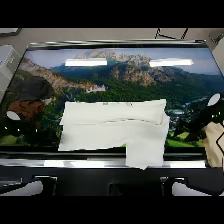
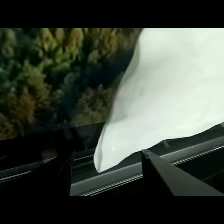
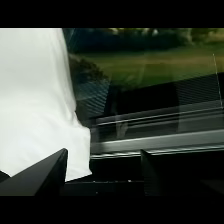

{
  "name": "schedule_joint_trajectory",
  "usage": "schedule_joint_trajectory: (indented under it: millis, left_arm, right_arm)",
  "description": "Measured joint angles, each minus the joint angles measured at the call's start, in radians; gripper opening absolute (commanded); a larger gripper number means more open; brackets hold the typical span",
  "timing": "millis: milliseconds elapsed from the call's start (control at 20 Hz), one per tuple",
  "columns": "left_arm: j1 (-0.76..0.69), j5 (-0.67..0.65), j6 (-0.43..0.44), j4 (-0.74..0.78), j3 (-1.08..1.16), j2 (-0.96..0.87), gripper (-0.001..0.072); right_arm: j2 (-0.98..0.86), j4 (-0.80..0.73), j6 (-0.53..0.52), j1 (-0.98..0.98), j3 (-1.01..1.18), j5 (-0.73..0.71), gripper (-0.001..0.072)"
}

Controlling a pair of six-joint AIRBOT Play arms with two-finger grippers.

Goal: Fold the clothes and pants, and hang the long-sleeved shirts on hangers.

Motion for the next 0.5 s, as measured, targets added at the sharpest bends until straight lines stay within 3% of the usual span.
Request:
schedule_joint_trajectory:
  millis: [100,250,350,500]
  left_arm:
    - [0.002,0.032,0.029,-0.034,-0.082,0.029,0.0443]
    - [0.002,0.064,0.059,-0.070,-0.148,0.050,0.0337]
    - [0.002,0.093,0.063,-0.080,-0.175,0.053,0.0034]
    - [0.002,0.121,0.051,-0.093,-0.198,0.058,0.0021]
  right_arm:
    - [0.019,-0.002,-0.009,-0.004,-0.047,-0.008,0.0552]
    - [0.031,0.002,-0.017,-0.007,-0.079,-0.015,0.0552]
    - [0.035,0.004,-0.018,-0.008,-0.088,-0.019,0.0548]
    - [0.040,0.009,-0.022,-0.008,-0.099,-0.018,0.0547]
